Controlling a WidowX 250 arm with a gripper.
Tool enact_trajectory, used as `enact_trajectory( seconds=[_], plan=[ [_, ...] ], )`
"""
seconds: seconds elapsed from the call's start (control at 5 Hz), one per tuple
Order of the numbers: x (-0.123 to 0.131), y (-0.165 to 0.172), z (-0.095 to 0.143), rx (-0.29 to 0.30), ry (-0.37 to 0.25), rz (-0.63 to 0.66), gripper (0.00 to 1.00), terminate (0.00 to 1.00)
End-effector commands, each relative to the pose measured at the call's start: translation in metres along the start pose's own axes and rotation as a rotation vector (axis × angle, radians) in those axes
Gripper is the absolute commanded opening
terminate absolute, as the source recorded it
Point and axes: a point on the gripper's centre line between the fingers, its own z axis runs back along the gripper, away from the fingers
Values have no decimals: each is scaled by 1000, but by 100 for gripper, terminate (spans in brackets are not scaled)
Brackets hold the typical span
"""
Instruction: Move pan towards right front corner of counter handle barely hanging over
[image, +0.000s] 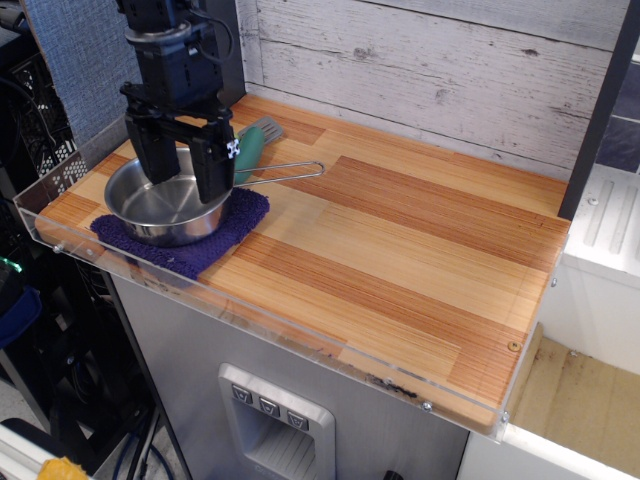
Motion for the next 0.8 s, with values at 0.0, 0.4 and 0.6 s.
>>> enact_trajectory(
  seconds=[0.0, 0.4, 0.6],
  plan=[
    [2, 2, -7, 47, 29, -8, 100, 0],
    [-3, 0, -21, 71, 57, -12, 100, 0],
    [-3, -2, -22, 84, 53, -10, 0, 0]
  ],
)
